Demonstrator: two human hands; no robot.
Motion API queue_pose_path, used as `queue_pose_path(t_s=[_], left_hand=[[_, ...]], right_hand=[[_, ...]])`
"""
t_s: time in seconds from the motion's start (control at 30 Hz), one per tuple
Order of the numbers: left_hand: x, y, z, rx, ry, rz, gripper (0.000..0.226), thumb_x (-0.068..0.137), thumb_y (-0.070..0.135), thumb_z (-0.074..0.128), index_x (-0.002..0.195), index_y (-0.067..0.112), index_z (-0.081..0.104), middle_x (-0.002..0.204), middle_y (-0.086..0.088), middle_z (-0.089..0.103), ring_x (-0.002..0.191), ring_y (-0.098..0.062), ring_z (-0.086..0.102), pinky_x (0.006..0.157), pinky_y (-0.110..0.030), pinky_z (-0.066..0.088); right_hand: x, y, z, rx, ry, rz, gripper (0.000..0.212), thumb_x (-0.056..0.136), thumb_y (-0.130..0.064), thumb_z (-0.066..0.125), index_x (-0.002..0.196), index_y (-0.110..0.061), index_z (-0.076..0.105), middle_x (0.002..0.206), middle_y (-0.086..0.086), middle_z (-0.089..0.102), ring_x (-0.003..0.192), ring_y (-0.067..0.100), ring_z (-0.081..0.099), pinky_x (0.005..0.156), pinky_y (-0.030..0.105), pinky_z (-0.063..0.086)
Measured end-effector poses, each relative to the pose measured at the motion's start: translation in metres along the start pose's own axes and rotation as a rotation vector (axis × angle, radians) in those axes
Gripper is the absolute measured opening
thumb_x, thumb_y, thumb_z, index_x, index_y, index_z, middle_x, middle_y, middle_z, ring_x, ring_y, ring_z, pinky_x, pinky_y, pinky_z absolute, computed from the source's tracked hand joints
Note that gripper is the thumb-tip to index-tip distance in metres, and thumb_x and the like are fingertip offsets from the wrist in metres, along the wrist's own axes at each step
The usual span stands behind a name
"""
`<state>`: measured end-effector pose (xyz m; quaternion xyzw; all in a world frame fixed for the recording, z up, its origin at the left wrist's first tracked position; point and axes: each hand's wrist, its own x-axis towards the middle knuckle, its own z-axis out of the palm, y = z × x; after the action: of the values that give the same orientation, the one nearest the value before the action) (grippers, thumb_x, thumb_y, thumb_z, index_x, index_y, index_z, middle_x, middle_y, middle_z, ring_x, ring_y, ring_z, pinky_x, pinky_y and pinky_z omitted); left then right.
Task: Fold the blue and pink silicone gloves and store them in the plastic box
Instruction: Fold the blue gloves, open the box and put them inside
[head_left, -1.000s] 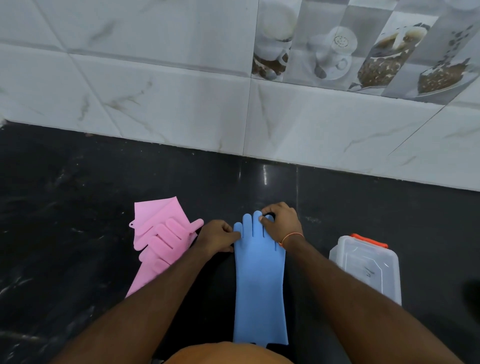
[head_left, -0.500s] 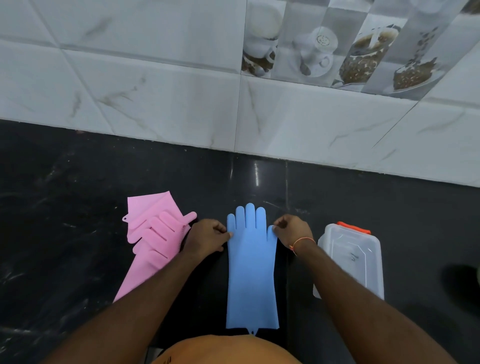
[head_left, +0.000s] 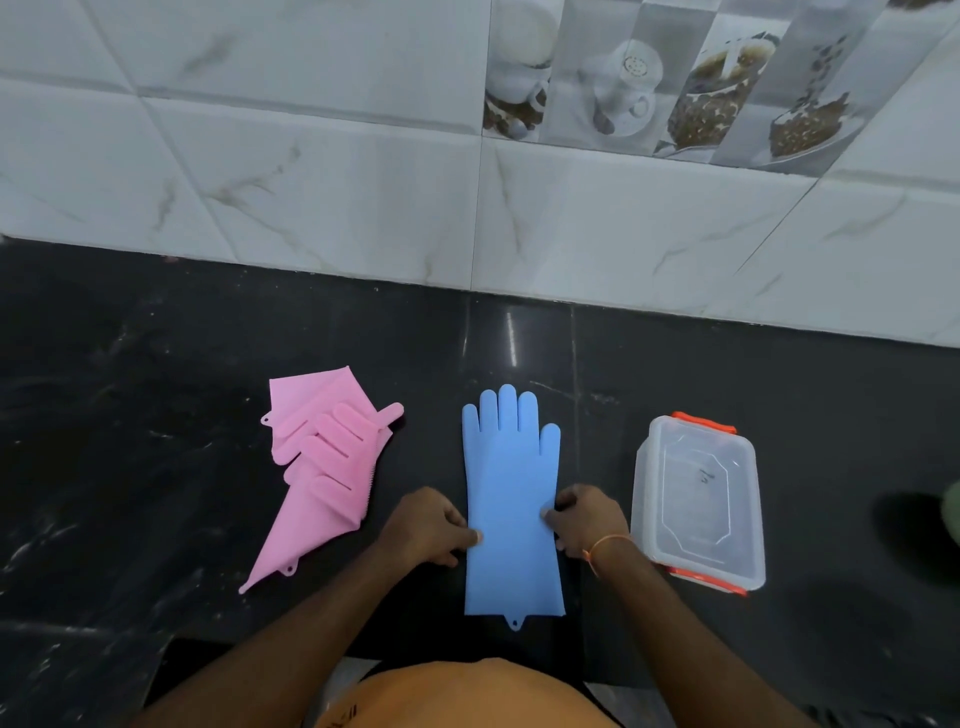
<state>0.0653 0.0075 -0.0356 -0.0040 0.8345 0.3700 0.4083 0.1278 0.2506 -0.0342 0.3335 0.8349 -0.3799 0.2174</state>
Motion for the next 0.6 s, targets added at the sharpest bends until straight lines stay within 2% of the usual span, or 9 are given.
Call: queue_pose_path(t_s=[0.1, 0.2, 0.3, 0.37, 0.47, 0.53, 0.6], left_hand=[[-0.013, -0.012, 0.013, 0.020, 0.049, 0.031, 0.018, 0.083, 0.027, 0.094, 0.077, 0.015, 0.082, 0.075, 0.005, 0.082, 0.061, -0.015, 0.080, 0.071, -0.034, 0.069], [-0.021, -0.020, 0.021, 0.036, 0.099, 0.072, 0.019, 0.083, 0.028, 0.093, 0.076, 0.018, 0.079, 0.070, 0.008, 0.080, 0.058, -0.011, 0.078, 0.069, -0.033, 0.067], [-0.028, -0.023, 0.024, 0.071, 0.109, 0.102, 0.019, 0.083, 0.034, 0.092, 0.078, 0.020, 0.078, 0.067, 0.007, 0.079, 0.057, -0.007, 0.077, 0.069, -0.031, 0.066], [-0.033, -0.025, 0.023, 0.146, 0.136, 0.164, 0.022, 0.088, 0.042, 0.086, 0.082, 0.022, 0.080, 0.069, 0.008, 0.079, 0.061, -0.005, 0.076, 0.071, -0.029, 0.065], [-0.040, -0.029, 0.014, 0.343, 0.246, 0.404, 0.016, 0.095, 0.045, 0.075, 0.097, 0.030, 0.078, 0.087, 0.015, 0.076, 0.076, 0.000, 0.070, 0.073, -0.025, 0.059], [-0.042, -0.033, 0.004, 0.460, 0.252, 0.631, 0.010, 0.099, 0.034, 0.070, 0.108, 0.031, 0.076, 0.101, 0.016, 0.071, 0.084, -0.004, 0.068, 0.078, -0.028, 0.058], [-0.037, -0.036, 0.000, 0.643, 0.199, 0.812, 0.021, 0.105, 0.027, 0.064, 0.121, 0.023, 0.078, 0.118, 0.005, 0.072, 0.096, -0.014, 0.071, 0.083, -0.036, 0.061]], right_hand=[[-0.024, 0.018, 0.011, 0.053, 0.023, 0.002, 0.016, 0.091, -0.031, 0.080, 0.095, -0.032, 0.065, 0.091, -0.004, 0.076, 0.072, 0.017, 0.076, 0.072, 0.040, 0.068], [-0.041, 0.031, 0.019, 0.157, 0.059, -0.001, 0.017, 0.088, -0.024, 0.084, 0.093, -0.025, 0.068, 0.082, -0.003, 0.077, 0.065, 0.020, 0.077, 0.065, 0.042, 0.067], [-0.049, 0.037, 0.021, 0.192, 0.062, -0.023, 0.018, 0.087, -0.024, 0.085, 0.093, -0.024, 0.068, 0.080, -0.003, 0.077, 0.066, 0.018, 0.076, 0.065, 0.041, 0.067], [-0.053, 0.041, 0.021, 0.158, 0.081, -0.078, 0.019, 0.089, -0.030, 0.083, 0.094, -0.025, 0.066, 0.082, -0.005, 0.075, 0.071, 0.017, 0.075, 0.070, 0.039, 0.067], [-0.060, 0.053, 0.019, -0.039, 0.188, -0.297, 0.013, 0.097, -0.043, 0.070, 0.095, -0.035, 0.060, 0.088, -0.016, 0.070, 0.079, 0.008, 0.068, 0.073, 0.024, 0.059], [-0.063, 0.063, 0.013, -0.184, 0.212, -0.498, 0.003, 0.103, -0.036, 0.062, 0.105, -0.035, 0.065, 0.105, -0.015, 0.070, 0.089, 0.007, 0.067, 0.082, 0.020, 0.056], [-0.061, 0.072, 0.007, -0.394, 0.173, -0.683, 0.023, 0.105, -0.025, 0.059, 0.125, -0.028, 0.069, 0.126, -0.008, 0.067, 0.106, 0.011, 0.066, 0.094, 0.023, 0.056]])
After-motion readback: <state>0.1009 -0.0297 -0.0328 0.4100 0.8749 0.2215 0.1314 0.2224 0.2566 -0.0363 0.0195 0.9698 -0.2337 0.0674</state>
